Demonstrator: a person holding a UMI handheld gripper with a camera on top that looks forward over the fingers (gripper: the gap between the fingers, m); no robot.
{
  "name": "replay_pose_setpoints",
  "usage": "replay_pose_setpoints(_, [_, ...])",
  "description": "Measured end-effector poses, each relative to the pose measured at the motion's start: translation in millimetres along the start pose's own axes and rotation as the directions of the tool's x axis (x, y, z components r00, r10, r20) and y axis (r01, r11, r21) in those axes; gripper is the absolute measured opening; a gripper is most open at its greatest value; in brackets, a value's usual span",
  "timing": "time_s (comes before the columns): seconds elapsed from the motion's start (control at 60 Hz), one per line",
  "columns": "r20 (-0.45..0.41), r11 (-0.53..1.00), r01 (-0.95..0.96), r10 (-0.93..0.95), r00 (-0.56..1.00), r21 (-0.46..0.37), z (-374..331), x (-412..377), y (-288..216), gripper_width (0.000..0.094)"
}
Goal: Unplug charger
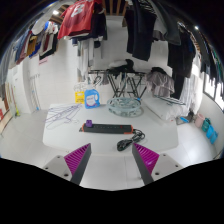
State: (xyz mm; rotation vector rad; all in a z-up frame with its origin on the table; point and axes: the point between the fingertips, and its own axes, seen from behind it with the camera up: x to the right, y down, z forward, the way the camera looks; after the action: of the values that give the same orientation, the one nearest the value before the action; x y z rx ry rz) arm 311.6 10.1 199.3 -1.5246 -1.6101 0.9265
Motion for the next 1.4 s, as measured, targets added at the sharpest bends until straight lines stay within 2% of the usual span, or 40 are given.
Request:
replay_pose_setpoints(0.183, [0.051,1.0,-0.001,0.001,0.999,0.0,7.5,-70.5,3.1,0.0851])
replay_pose_setpoints(0.267, [0.057,1.0,0.002,-0.004,0.998,0.026,17.8,-111.6,5.1,0.0855])
replay_pose_setpoints(0.367, [0.051,0.998,0.013,-0.016,0.999,0.064,30.8,-124.5,-1.1,0.0853])
replay_pose_setpoints(0.683, [0.008,0.989,0.0,-0.001,1.0,0.145,144.4,-148.1,-16.0,0.0857])
replay_pose_setpoints(0.767, [0.024,0.985,-0.016,0.012,1.0,0.171,182.1,-149.8,-21.4,0.0857])
replay_pose_setpoints(0.867, [0.044,0.984,-0.029,0.021,0.999,0.173,224.7,-151.6,-23.3,0.0857])
replay_pose_setpoints(1.017, [0.026,0.983,-0.032,0.028,0.999,0.181,283.9,-142.2,-28.4,0.0864])
replay_pose_setpoints(1.283, [0.062,0.989,-0.046,0.038,0.997,0.139,366.2,-159.3,-27.0,0.0863])
replay_pose_setpoints(1.367, [0.058,0.99,-0.055,0.048,0.997,0.128,377.4,-159.0,-23.3,0.0819])
replay_pose_setpoints(1.4, [0.056,0.99,-0.055,0.048,0.997,0.129,379.3,-159.0,-23.2,0.0767])
